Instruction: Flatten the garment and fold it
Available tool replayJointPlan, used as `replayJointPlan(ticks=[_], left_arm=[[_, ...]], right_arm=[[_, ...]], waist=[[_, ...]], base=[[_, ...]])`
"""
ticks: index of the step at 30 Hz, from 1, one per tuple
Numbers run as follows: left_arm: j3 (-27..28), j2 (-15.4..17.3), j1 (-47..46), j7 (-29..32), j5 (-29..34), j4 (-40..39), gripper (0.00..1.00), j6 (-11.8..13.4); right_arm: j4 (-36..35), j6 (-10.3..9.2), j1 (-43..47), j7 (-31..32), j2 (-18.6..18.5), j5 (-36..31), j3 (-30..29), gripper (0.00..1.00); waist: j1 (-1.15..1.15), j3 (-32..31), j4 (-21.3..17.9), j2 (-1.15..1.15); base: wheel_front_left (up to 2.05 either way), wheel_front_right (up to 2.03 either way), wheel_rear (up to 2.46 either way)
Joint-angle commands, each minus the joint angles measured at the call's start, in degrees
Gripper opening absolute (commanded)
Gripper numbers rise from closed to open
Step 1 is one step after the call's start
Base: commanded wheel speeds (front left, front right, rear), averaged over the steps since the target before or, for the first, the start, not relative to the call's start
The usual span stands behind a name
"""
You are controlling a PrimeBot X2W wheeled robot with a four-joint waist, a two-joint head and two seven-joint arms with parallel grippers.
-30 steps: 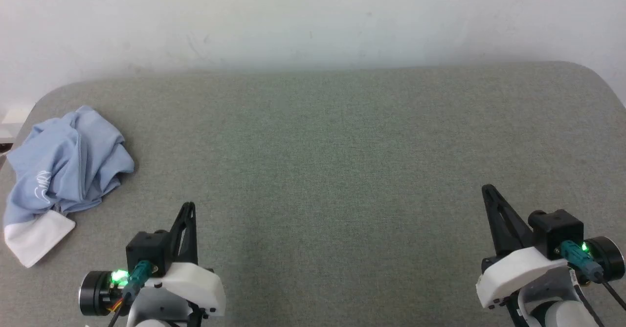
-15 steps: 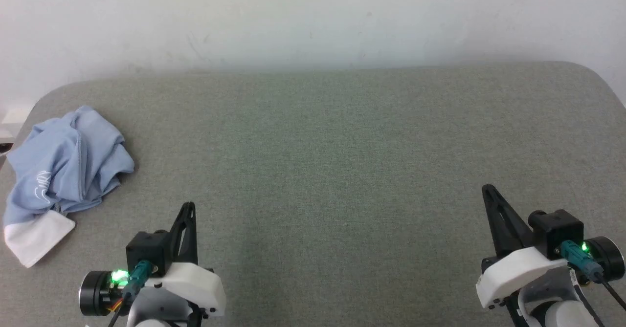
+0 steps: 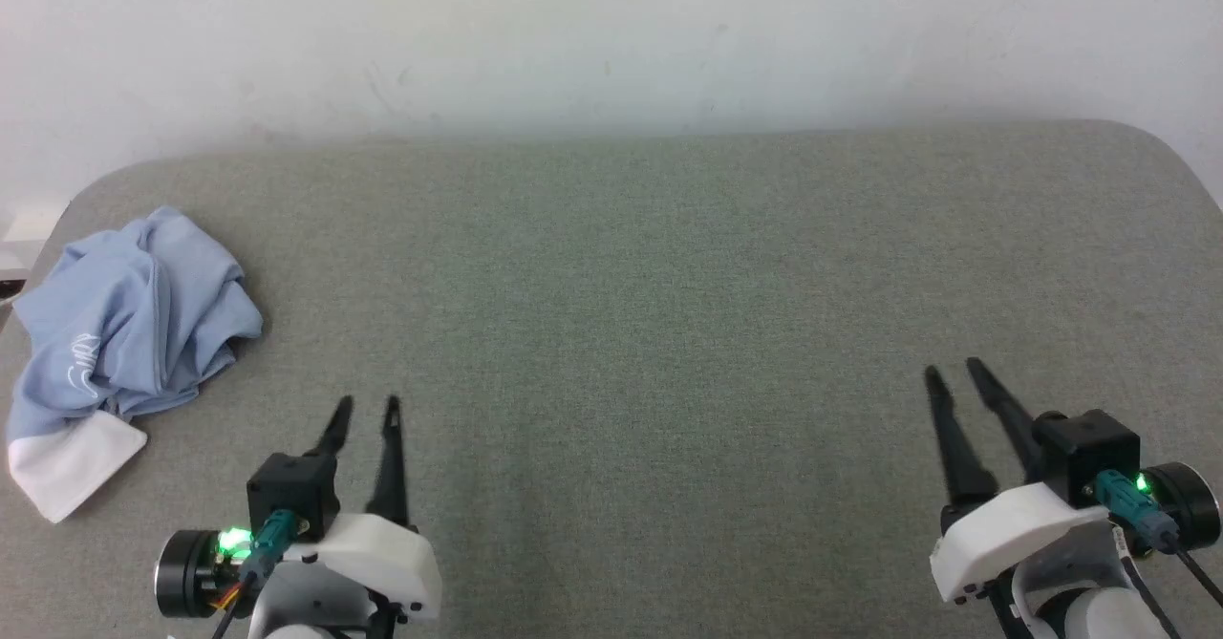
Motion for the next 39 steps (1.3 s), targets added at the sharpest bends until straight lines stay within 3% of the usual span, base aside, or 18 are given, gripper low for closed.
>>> replayJointPlan(ticks=[1,24,39], left_arm=[[0.0,0.0,0.0,0.0,0.0,0.0,1.00,0.0],[-1.0,0.0,0.6,-2.5,-1.1,0.3,1.00,1.1],[-1.5,0.0,1.2,-4.3,-1.8,0.2,1.00,2.0]], right_arm=[[0.0,0.00,0.0,0.0,0.0,0.0,0.0,1.00],[0.8,-0.02,0.5,-2.5,0.0,2.1,-0.7,1.00],[0.7,-0.03,1.1,-4.3,0.1,3.1,-0.2,1.00]], waist=[[0.00,0.0,0.0,-0.01],[0.00,0.0,0.5,-0.01],[0.00,-0.2,3.6,-0.01]], base=[[0.00,0.00,0.00],[0.00,0.00,0.00],[0.00,0.00,0.00]])
